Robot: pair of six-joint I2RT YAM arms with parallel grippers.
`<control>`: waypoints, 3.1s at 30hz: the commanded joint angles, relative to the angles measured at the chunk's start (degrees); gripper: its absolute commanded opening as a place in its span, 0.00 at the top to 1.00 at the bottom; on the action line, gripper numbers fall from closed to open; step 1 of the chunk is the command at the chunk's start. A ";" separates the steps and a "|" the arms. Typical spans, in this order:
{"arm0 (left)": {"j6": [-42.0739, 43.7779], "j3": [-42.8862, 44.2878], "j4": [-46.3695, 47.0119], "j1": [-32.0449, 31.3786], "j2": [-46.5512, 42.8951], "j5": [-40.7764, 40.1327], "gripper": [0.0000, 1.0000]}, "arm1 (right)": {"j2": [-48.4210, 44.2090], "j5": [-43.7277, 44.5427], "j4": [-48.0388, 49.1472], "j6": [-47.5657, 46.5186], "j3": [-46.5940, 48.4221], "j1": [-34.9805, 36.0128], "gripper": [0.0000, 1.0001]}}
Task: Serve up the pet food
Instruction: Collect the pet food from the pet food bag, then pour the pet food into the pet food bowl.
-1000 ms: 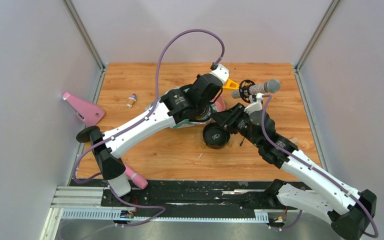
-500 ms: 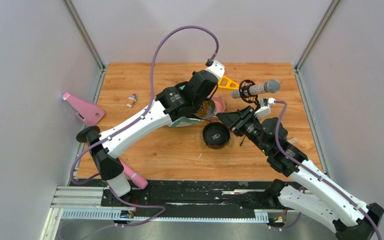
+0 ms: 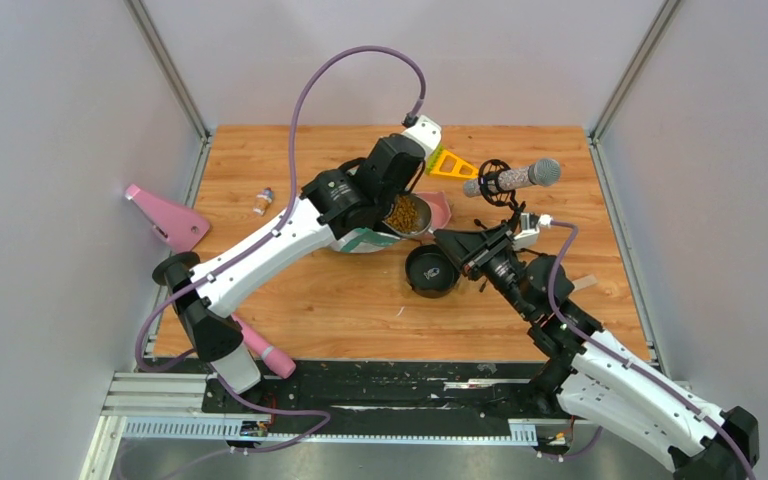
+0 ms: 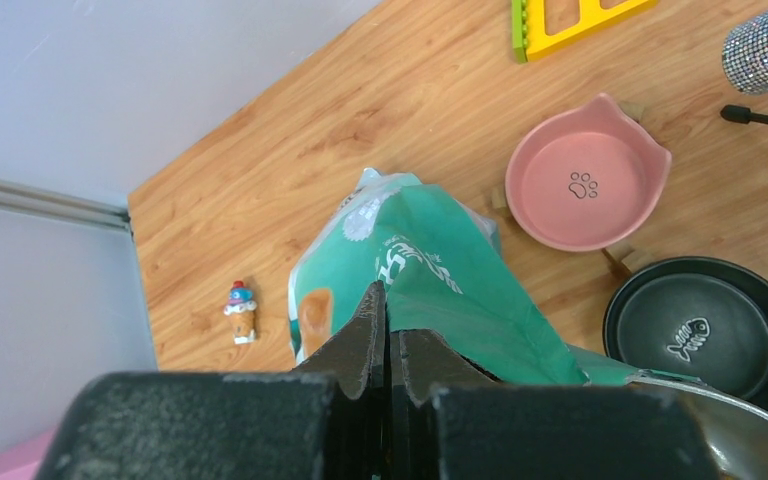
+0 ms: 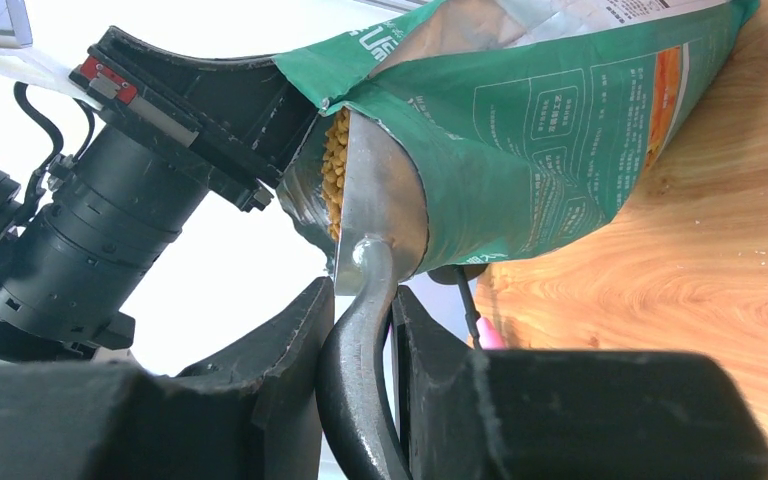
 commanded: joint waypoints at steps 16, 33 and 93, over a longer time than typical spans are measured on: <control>1.58 1.18 8.87 2.93 -7.12 -4.78 1.00 | -0.77 1.92 -20.24 -3.88 14.12 -0.33 1.00; 1.07 -0.92 9.61 2.94 -7.84 -4.29 1.00 | -7.88 1.08 -27.89 -5.22 14.53 -0.31 1.00; -5.00 1.84 6.09 4.62 -2.10 -5.50 1.00 | -37.42 5.85 -44.23 1.77 1.74 -0.33 1.00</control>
